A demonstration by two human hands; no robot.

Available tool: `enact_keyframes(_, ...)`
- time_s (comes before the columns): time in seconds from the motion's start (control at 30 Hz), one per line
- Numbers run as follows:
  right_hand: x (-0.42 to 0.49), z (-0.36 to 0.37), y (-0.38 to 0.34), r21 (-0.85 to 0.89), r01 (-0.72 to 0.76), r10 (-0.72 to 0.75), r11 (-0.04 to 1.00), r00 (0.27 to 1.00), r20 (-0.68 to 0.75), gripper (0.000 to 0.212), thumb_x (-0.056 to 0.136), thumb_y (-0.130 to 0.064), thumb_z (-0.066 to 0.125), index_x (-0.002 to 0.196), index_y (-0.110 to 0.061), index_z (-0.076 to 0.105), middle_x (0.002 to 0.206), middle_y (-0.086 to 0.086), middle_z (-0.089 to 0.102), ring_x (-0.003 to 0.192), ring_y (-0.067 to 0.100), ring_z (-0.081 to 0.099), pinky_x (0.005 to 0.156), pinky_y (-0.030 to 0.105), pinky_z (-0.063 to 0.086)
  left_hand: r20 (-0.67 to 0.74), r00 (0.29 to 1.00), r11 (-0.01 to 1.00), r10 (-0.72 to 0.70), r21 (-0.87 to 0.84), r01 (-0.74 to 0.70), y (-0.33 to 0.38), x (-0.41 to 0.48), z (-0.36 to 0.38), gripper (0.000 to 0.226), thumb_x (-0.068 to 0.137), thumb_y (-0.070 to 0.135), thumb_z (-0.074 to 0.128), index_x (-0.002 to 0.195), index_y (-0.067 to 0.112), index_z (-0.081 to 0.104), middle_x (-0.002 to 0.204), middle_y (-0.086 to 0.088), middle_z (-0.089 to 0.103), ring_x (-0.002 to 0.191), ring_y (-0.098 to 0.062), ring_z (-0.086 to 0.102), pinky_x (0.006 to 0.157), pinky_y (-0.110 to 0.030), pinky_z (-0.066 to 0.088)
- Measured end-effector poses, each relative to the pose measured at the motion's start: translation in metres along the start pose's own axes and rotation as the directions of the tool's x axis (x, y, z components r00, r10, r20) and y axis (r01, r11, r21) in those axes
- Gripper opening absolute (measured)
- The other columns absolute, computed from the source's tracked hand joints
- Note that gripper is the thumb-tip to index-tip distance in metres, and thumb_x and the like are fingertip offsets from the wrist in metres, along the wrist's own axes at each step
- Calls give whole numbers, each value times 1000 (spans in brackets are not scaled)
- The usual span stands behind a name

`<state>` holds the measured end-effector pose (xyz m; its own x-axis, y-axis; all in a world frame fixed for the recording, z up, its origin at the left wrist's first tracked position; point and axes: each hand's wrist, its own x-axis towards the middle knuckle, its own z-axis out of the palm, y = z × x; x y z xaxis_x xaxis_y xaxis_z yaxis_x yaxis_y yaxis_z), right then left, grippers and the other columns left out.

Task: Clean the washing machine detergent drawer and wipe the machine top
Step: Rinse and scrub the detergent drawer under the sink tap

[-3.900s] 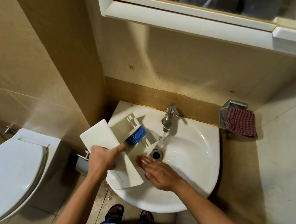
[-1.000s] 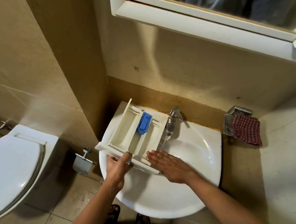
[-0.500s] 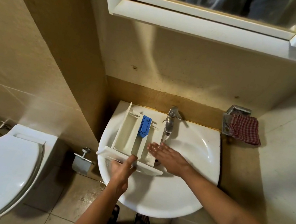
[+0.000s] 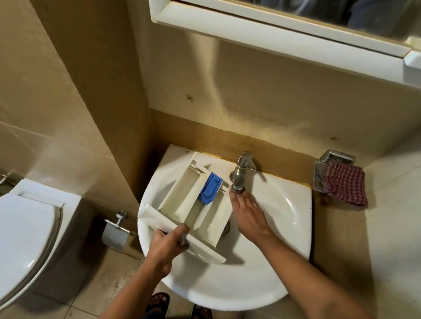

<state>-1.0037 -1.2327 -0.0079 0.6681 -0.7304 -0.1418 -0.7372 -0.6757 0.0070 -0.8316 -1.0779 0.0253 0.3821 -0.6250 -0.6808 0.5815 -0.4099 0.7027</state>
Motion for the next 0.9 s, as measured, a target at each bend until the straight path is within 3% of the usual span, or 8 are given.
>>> enact_keyframes(0.13, 13, -3, -29, 19, -110, 107, 994, 986, 129, 66, 88, 6, 25, 148, 5, -3, 156, 25, 3, 144, 42, 8, 118, 45, -1, -4, 1000, 999, 8, 49, -8, -8, -6, 0, 46, 57, 10, 68, 99, -6, 58, 90, -15, 63, 88, -28, 60, 76, -44, 60)
enact_keyframes(0.27, 7, 0, -13, 12, 19, -20, 1000, 996, 86, 74, 75, -2, 4, 149, 2, -3, 157, 23, 2, 146, 35, 8, 118, 40, 0, -53, 998, 1000, 23, 21, -22, -6, -11, -1, 35, 54, 11, 68, 86, -2, 59, 82, -15, 61, 83, -28, 57, 76, -47, 58)
enact_keyframes(0.43, 5, 0, -7, 132, -68, 70, 989, 998, -8, 65, 91, 2, 33, 151, -3, 8, 153, 21, 23, 142, 34, 24, 118, 35, 12, -83, 997, 1000, 11, 4, -11, -7, -11, -2, 67, 54, 12, 73, 114, -8, 53, 105, -20, 66, 93, -31, 64, 74, -45, 60)
enact_keyframes(0.5, 9, -3, -17, 187, -168, 171, 968, 985, -1, 65, 91, 3, 38, 150, -3, 11, 154, 21, 20, 144, 34, 19, 118, 33, 13, -93, 996, 1000, 13, -2, -13, -8, -10, -1, 73, 54, 12, 74, 118, -10, 49, 111, -22, 64, 96, -31, 64, 74, -44, 60)
enact_keyframes(0.6, 9, -5, -32, 225, -246, 232, 943, 969, 86, 72, 89, 5, 38, 150, 1, 1, 157, 22, 1, 146, 34, 0, 120, 33, 5, -117, 993, 1000, 28, -8, -29, -4, -12, 3, 72, 54, 15, 77, 119, -5, 52, 111, -21, 65, 94, -31, 65, 66, -37, 60)
enact_keyframes(0.73, -15, 7, -48, 241, -93, 74, 966, 993, 87, 74, 89, 11, 33, 148, 2, -9, 154, 17, -24, 142, 30, -22, 120, 37, 2, -129, 991, 999, 36, -27, -40, 2, -8, 6, 61, 62, 11, 77, 116, -5, 55, 109, -23, 66, 88, -29, 65, 59, -30, 56)
enact_keyframes(0.8, -34, 14, -54, 238, 61, -88, 969, 991, 103, 81, 85, 14, 36, 150, -5, -8, 152, 12, -29, 138, 26, -29, 120, 36, -2, -141, 989, 999, 34, -30, -39, 2, -3, 2, 55, 69, 7, 77, 117, -5, 55, 110, -23, 66, 91, -30, 66, 58, -30, 56)
enact_keyframes(0.9, -52, 22, -41, 216, 352, -386, 911, 912, 138, 90, 83, 14, 41, 153, -20, -4, 154, 4, -25, 139, 24, -28, 116, 33, -12, -138, 990, 999, 27, -16, -30, 0, 0, -5, 54, 72, 5, 77, 121, -1, 53, 112, -20, 65, 99, -32, 65, 58, -32, 58)
